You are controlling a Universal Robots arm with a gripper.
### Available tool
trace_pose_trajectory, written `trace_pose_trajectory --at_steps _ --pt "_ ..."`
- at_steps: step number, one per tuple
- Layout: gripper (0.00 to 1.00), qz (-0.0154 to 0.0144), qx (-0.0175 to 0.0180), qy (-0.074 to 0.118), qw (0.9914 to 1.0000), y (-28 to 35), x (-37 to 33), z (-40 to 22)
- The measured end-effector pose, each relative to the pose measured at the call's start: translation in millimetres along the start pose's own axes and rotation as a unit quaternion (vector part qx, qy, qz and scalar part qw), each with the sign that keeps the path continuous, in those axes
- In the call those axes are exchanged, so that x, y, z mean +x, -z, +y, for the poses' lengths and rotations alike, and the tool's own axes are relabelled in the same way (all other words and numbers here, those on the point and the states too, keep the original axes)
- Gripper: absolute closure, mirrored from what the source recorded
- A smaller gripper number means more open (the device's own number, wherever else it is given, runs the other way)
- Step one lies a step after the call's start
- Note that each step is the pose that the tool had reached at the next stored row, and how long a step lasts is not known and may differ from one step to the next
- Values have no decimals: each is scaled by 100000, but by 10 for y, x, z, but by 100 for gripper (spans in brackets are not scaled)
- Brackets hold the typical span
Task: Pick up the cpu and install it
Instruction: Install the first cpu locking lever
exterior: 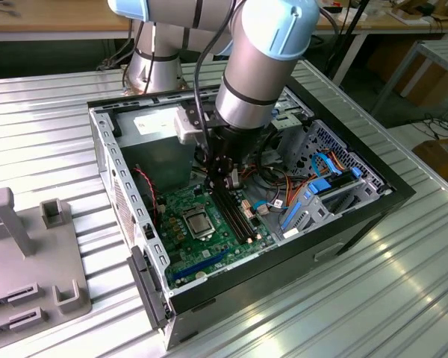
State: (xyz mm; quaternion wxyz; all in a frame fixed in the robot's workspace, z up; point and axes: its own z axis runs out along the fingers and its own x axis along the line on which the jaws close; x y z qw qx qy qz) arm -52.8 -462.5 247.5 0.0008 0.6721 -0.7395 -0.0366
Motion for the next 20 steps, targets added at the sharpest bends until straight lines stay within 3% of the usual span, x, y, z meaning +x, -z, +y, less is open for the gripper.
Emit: trace_pose_trajectory --at_steps 10,20 --pt "89 108 54 2238 99975 6 108 -7" --pt "89 231 -29 4548 99896 -11 221 -18"
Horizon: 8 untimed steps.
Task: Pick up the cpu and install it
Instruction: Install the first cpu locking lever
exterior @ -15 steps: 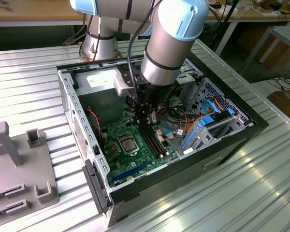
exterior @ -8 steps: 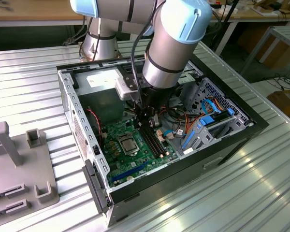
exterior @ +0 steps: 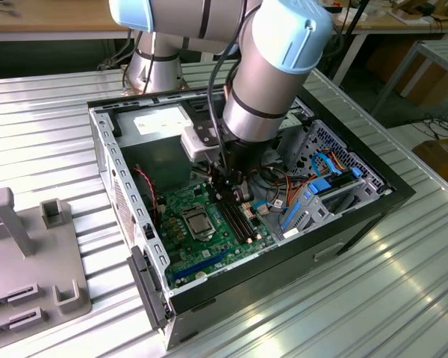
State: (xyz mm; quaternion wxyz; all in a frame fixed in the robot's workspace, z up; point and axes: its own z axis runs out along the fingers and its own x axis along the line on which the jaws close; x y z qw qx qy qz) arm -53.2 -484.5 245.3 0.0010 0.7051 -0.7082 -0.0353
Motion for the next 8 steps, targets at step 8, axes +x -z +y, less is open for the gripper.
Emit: trace_pose_trajectory --at_steps 8 --pt "89 59 -52 1081 99994 -64 123 -4"
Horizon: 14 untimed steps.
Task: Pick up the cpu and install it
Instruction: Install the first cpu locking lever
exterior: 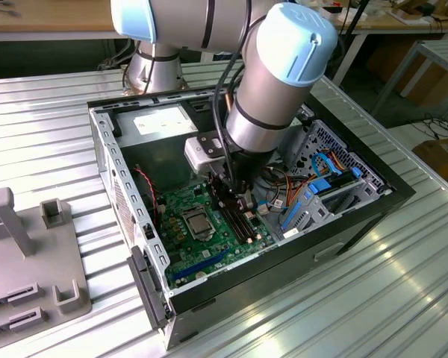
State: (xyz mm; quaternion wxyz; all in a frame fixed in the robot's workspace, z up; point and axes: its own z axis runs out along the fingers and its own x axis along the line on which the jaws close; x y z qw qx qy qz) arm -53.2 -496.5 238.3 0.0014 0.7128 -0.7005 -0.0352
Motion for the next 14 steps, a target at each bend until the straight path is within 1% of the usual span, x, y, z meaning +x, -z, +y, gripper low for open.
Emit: trace_pose_trajectory --at_steps 5,8,14 --pt "89 21 -15 416 99999 -60 63 -1" --pt "89 37 -27 651 99998 -114 110 -3" --pt "89 32 -30 715 99997 -167 155 -5"
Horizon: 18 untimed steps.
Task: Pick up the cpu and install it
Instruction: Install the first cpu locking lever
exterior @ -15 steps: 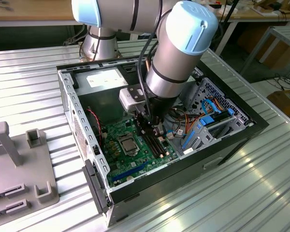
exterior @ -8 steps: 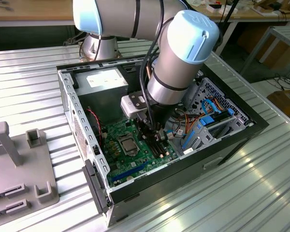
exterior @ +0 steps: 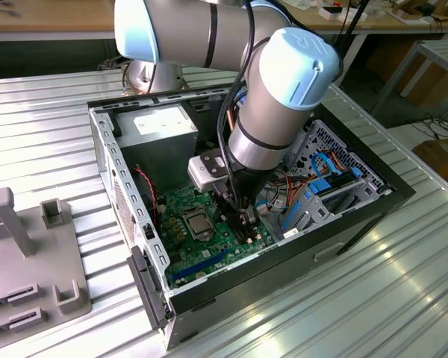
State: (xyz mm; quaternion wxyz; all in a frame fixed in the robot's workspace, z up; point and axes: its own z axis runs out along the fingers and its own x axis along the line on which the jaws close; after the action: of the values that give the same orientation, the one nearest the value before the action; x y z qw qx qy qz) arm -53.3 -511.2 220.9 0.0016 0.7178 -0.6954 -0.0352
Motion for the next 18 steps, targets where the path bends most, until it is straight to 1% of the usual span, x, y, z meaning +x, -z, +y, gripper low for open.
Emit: trace_pose_trajectory --at_steps 3,18 --pt "89 1 2 8 100000 -21 19 0" --pt "89 21 0 9 100000 -22 33 0"
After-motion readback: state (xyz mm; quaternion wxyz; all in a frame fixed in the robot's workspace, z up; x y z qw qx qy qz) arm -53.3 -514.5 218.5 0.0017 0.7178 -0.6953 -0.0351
